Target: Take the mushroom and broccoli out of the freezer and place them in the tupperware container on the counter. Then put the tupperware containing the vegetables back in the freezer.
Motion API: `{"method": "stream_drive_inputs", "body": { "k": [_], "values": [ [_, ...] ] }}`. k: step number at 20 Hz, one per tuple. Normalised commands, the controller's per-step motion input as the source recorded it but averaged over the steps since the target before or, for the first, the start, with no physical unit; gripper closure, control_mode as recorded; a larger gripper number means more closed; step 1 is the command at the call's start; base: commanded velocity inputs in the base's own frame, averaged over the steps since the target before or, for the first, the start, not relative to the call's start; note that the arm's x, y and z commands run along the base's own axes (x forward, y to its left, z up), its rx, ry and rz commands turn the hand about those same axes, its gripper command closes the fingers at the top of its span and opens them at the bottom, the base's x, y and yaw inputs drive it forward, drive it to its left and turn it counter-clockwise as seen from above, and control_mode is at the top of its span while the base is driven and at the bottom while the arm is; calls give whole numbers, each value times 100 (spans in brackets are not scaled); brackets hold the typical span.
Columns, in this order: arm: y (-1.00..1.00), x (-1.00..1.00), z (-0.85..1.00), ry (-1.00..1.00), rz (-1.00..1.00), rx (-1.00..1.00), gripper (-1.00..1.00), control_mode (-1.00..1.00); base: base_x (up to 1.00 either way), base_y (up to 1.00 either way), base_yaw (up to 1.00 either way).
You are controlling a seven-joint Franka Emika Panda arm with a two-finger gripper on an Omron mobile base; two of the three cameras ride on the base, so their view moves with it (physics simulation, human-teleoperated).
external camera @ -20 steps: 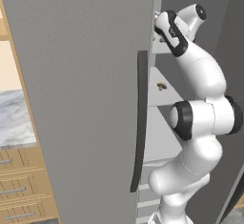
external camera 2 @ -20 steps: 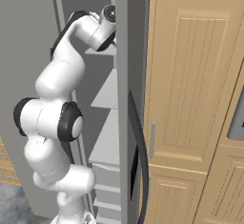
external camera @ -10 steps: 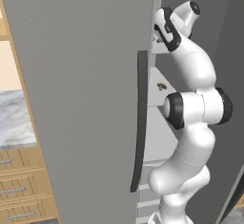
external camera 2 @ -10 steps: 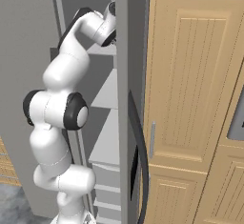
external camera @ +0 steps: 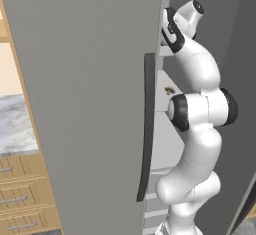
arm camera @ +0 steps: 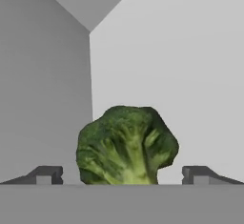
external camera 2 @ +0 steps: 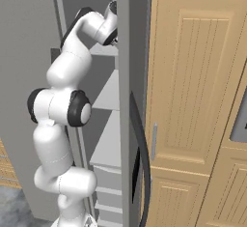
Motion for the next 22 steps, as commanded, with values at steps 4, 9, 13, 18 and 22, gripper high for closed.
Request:
{"method": "stream_drive_inputs", "body": {
  "k": [4,9,13,18,22],
  "values": [
    [13,24,-14,2,0,0,-100,-100,0,0,0],
    [13,21,-20,5,0,0,100,-100,0,0,0],
    [0,3,-8,1,0,0,100,-100,0,0,0],
    [-2,-7,0,-3,-1,1,100,-100,0,0,0],
    [-9,-20,0,-6,-6,1,100,-100,0,0,0]
  ]
}}
